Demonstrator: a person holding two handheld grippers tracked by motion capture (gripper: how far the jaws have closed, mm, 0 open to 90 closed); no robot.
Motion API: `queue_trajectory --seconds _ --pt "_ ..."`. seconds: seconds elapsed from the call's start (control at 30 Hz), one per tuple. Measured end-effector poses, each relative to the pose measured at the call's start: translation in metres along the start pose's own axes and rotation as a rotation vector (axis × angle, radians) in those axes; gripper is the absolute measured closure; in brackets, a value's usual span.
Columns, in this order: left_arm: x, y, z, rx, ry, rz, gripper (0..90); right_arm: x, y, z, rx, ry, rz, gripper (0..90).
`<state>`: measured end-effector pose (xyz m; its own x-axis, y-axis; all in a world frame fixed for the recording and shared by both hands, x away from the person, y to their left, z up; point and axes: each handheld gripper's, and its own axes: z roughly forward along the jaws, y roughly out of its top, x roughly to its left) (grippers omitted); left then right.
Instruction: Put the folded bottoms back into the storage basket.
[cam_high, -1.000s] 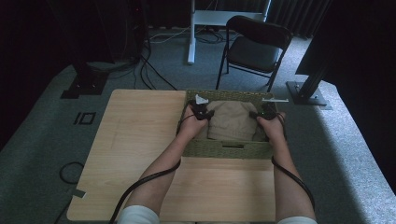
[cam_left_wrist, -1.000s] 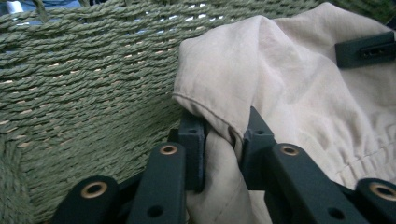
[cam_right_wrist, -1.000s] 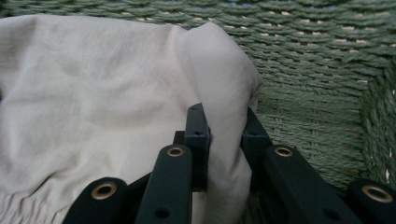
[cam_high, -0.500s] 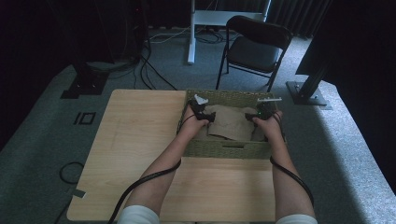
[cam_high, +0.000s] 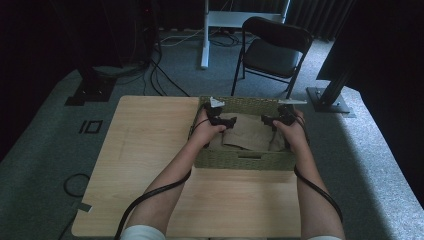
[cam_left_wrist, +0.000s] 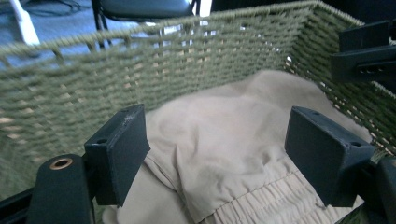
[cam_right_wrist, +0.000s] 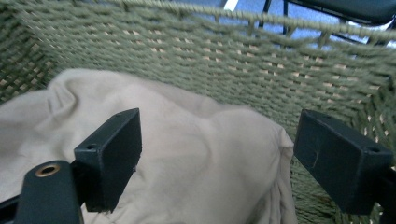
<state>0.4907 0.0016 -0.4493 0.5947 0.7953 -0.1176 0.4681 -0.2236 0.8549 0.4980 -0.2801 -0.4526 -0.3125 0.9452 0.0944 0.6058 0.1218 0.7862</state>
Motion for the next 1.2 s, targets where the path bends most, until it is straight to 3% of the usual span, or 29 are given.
queue_trajectory --seconds 0.07,0.17,0.4,0.57,0.73,0.87,1.0,1.1,1.2 --pt "-0.003 0.005 -0.006 -0.030 -0.008 -0.013 22.6 0.002 0.002 -0.005 -0.020 0.017 0.007 15.0" --pt "-0.008 0.010 -0.014 -0.025 -0.022 0.012 22.6 0.007 0.004 -0.012 -0.039 0.030 0.001 15.0" --pt "-0.011 0.014 -0.033 -0.024 -0.053 -0.006 22.6 0.016 0.004 -0.033 -0.049 0.037 0.039 15.0" --pt "-0.016 0.014 -0.046 -0.016 -0.063 0.032 20.2 0.022 0.000 -0.048 -0.044 0.046 0.015 15.0" --pt "-0.022 0.011 -0.060 -0.044 -0.071 0.014 19.3 0.024 -0.004 -0.058 -0.048 0.060 0.006 15.0" --pt "-0.023 0.008 -0.068 -0.042 -0.077 0.029 19.3 0.026 -0.009 -0.066 -0.057 0.063 0.000 15.0" --pt "-0.026 0.008 -0.080 -0.049 -0.136 -0.023 19.3 0.027 -0.016 -0.074 -0.058 0.034 -0.021 15.0" --pt "-0.029 0.006 -0.086 -0.029 -0.124 0.046 19.3 0.027 -0.021 -0.081 -0.074 0.038 -0.018 15.0" --pt "-0.032 0.001 -0.092 -0.022 -0.134 0.056 19.3 0.029 -0.027 -0.089 -0.095 0.053 -0.019 15.0"
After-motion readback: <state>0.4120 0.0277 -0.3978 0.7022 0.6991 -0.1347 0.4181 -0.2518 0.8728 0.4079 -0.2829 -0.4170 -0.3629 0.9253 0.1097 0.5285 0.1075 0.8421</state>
